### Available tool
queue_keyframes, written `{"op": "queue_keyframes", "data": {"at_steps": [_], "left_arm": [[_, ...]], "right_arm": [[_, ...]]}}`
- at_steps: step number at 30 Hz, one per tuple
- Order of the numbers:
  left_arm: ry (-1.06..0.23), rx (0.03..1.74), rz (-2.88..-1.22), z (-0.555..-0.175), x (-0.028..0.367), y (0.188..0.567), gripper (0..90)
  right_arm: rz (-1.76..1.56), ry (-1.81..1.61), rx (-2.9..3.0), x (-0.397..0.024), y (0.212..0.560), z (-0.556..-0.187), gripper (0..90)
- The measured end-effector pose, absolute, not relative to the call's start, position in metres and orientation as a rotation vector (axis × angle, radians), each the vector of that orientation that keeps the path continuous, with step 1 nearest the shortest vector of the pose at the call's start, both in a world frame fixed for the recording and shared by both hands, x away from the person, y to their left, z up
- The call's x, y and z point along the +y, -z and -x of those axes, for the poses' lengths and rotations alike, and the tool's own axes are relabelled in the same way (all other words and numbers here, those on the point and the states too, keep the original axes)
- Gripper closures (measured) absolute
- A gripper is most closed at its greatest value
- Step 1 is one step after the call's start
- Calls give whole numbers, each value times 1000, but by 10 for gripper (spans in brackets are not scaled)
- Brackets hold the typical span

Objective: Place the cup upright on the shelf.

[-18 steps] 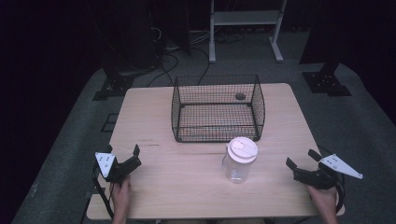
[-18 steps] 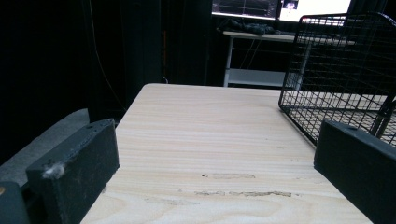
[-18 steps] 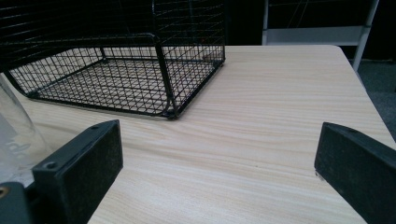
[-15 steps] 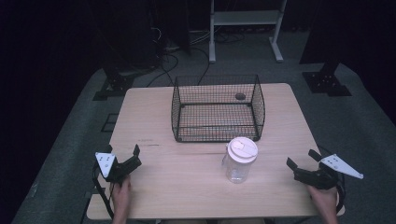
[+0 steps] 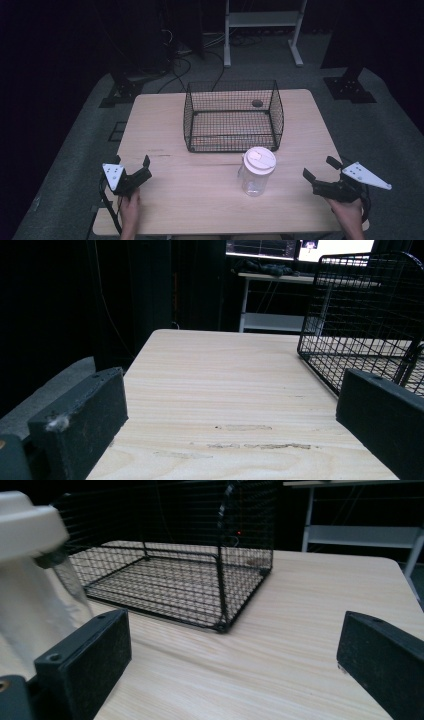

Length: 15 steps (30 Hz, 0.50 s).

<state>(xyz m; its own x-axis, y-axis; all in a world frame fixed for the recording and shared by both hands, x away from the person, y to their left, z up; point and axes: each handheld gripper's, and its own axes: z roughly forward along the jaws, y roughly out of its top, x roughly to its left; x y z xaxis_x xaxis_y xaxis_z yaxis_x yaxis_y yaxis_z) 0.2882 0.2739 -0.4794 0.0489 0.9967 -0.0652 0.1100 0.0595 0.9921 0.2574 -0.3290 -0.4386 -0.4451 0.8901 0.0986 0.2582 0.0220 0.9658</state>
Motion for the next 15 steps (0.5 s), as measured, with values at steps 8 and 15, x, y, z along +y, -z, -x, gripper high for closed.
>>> {"op": "queue_keyframes", "data": {"at_steps": [8,15], "left_arm": [[-1072,1280,-1268,-288,274,479,0],[-1075,1279,-1268,-289,273,479,0]], "right_arm": [[-1117,-1472,1774,-322,421,-251,2],[-1071,-1495,1809,-313,409,-245,2]]}}
